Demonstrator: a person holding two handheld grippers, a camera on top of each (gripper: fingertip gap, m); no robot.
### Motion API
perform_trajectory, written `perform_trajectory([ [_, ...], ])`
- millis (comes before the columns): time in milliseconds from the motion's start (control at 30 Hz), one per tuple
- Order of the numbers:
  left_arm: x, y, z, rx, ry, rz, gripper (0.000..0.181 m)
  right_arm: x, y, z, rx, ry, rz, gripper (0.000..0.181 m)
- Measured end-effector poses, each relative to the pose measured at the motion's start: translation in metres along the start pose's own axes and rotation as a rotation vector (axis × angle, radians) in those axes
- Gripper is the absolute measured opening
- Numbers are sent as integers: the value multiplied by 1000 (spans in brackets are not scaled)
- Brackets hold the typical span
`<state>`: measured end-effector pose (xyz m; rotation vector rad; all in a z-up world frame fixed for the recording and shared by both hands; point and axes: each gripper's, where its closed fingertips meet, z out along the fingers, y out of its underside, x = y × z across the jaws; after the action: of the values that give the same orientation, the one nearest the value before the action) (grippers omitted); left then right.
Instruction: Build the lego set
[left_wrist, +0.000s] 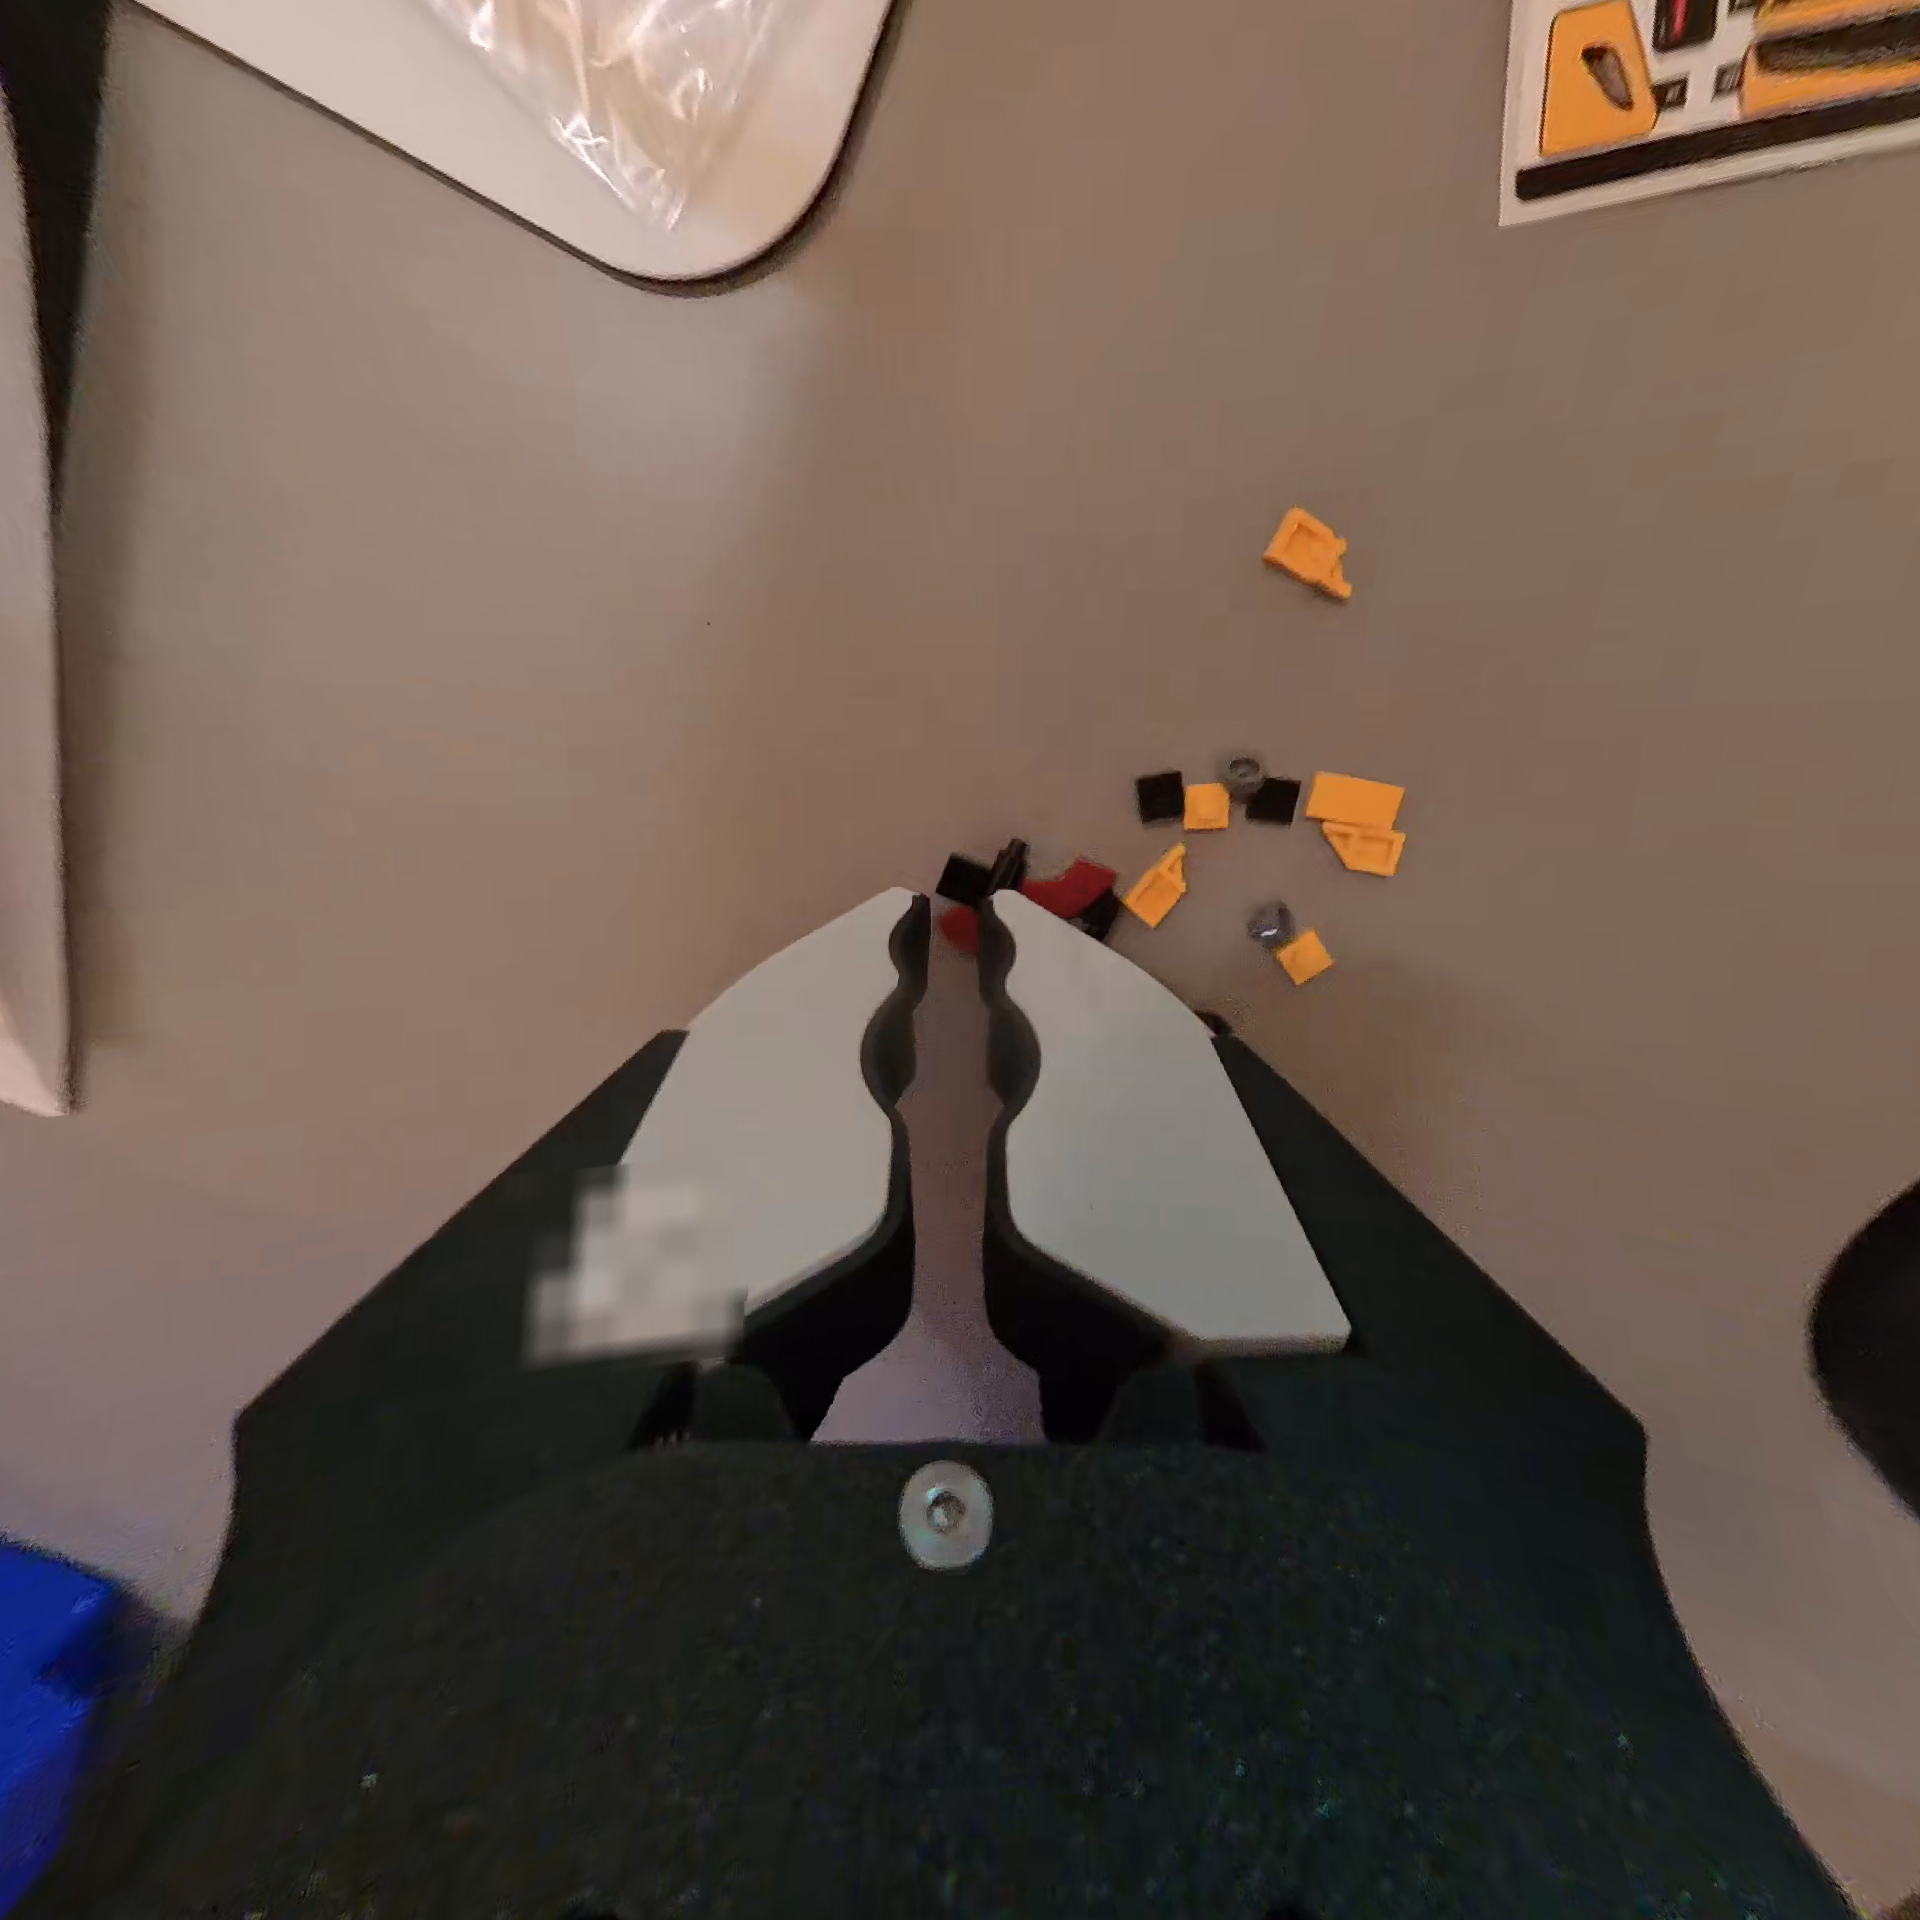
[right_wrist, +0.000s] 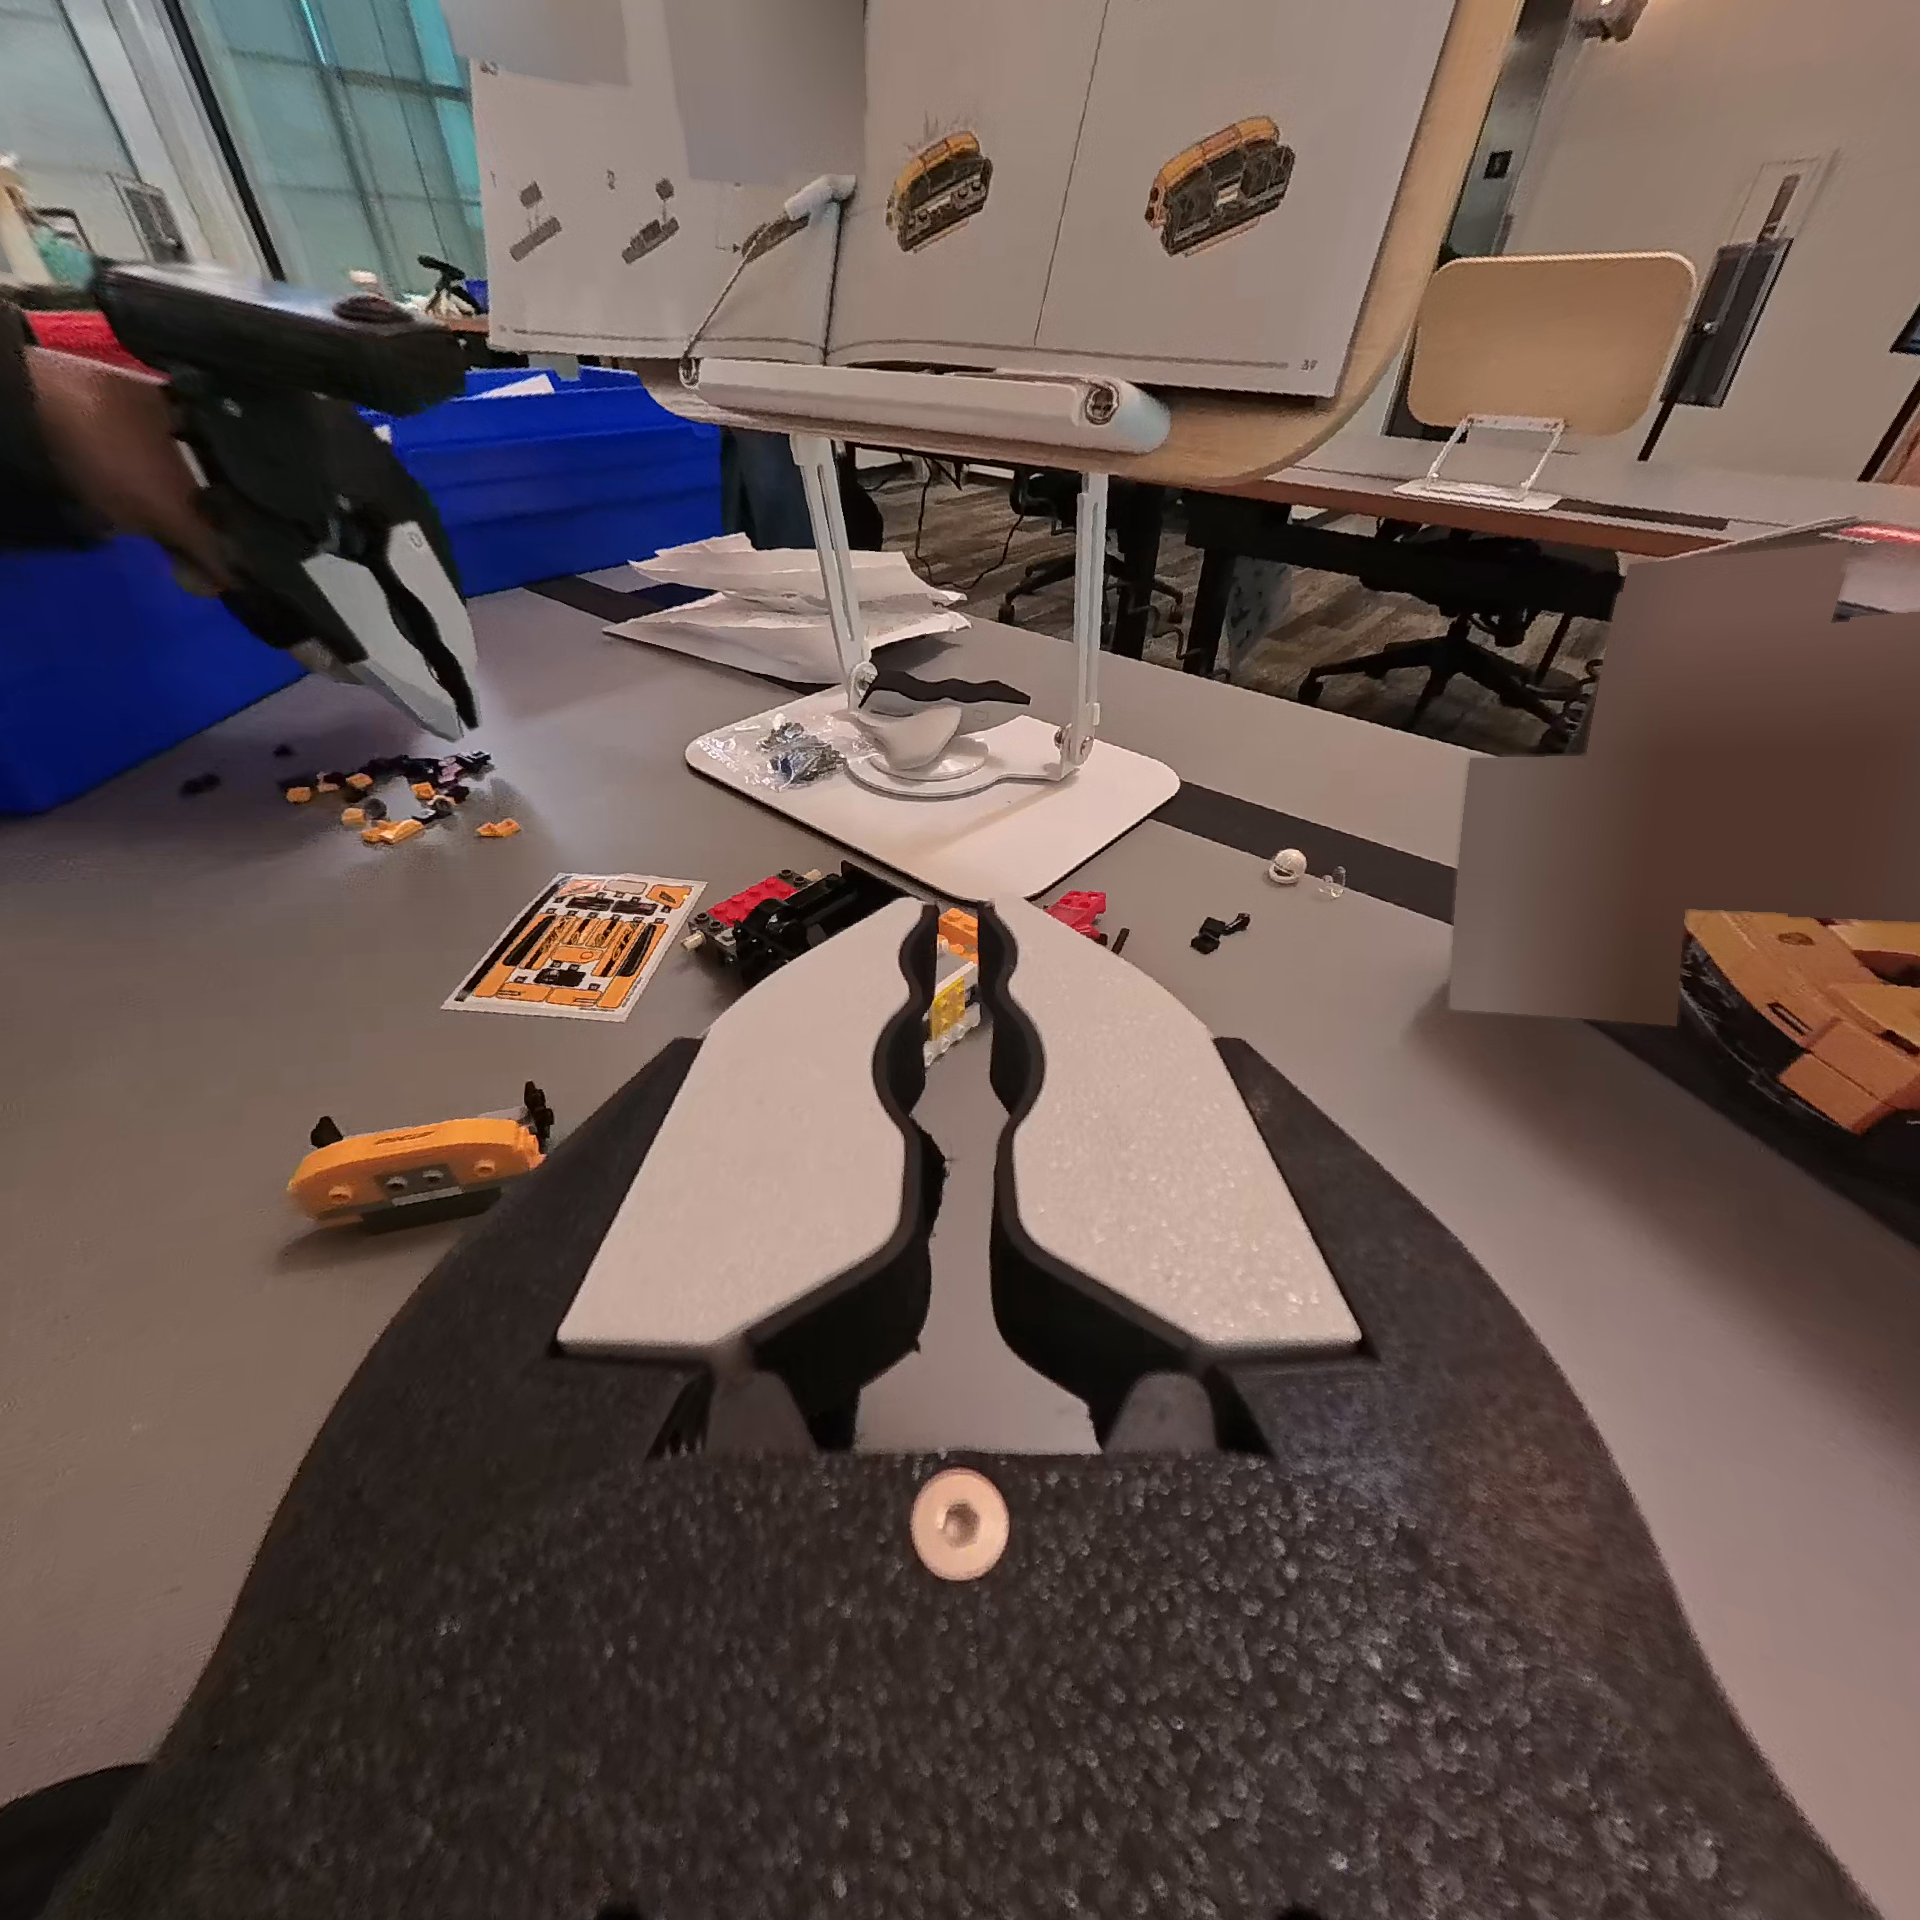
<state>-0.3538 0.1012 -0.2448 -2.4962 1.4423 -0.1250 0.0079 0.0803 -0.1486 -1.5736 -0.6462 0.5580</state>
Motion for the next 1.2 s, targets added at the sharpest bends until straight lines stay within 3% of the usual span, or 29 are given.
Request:
perform_trajectory([
  [233,1,0,9,-14,92,-142,14,1,3,1,-10,-10,22,7],
  [567,5,-2,9,-6,211,-208,4,0,3,1,-11,-11,20,7],
  [800,12,-6,-11,114,330,-265,0,0,2,0,-9,-13,24,7],
  [933,37,-28,-42,318,524,-216,1,0,2,0,-8,-13,21,7],
  [1067,75,-62,-113,715,786,-51,1,-1,2,0,-9,-15,23,7],
  [1200,96,-77,-176,1034,958,41,0,-2,0,0,-3,-19,18,7],
])
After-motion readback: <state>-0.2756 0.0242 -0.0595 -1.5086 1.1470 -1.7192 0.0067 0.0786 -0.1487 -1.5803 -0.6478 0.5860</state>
